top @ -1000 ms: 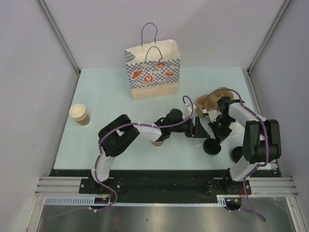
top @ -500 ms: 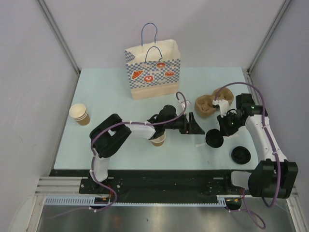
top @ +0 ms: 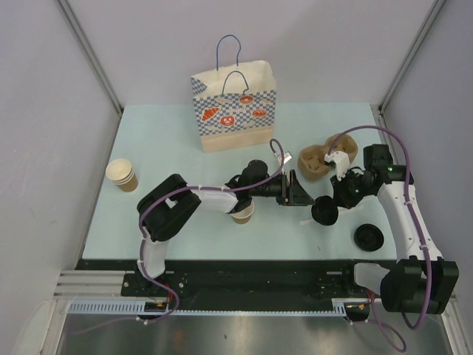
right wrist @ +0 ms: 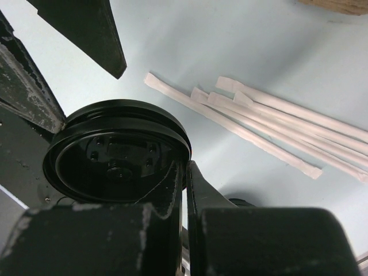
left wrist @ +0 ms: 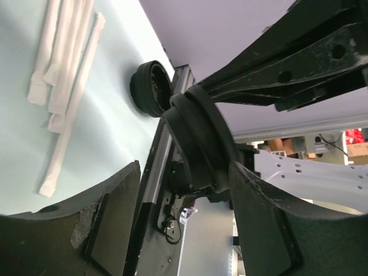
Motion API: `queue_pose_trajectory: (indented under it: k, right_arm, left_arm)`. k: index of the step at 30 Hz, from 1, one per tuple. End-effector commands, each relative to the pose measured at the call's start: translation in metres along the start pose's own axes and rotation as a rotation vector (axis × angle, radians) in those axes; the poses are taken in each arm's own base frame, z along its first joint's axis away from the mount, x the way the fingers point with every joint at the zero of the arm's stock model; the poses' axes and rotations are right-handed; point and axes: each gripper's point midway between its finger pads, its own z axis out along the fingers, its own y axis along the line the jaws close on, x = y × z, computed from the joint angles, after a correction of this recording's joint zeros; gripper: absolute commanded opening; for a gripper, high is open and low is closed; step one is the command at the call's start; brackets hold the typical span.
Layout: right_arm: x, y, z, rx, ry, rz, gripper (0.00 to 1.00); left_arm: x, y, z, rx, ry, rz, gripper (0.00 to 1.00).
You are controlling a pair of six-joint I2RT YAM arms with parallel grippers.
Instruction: Pack the takeout coffee
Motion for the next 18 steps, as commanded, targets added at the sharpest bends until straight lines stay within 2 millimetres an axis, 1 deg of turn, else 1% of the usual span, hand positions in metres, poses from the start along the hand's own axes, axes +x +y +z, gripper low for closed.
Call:
queue_pose_trajectory:
  k: [1, 6, 12, 18]
  right_arm:
    - [-0.009, 0.003, -0.004, -0.001, -0.039, -0.046, 0.00]
    - [-0.010, 0.004, -0.004, -0.002, -0.043, -0.055, 0.00]
    - [-0.013, 0.011, -0.007, -0.017, -0.069, -0.062, 0.00]
    - [-0.015, 0.015, -0.008, -0.032, -0.081, -0.061, 0.00]
  left_arm:
    - [-0.004, -0.026, -0.002, 0.087, -0.017, 0.014, 0.68]
    - [-0.005, -0.022, -0.001, 0.074, -0.021, 0.005, 0.68]
    - [0.001, -0.014, 0.003, 0.047, -0.002, 0.002, 0.64]
    - [0.012, -0.005, 0.006, 0.035, 0.022, -0.025, 0.54]
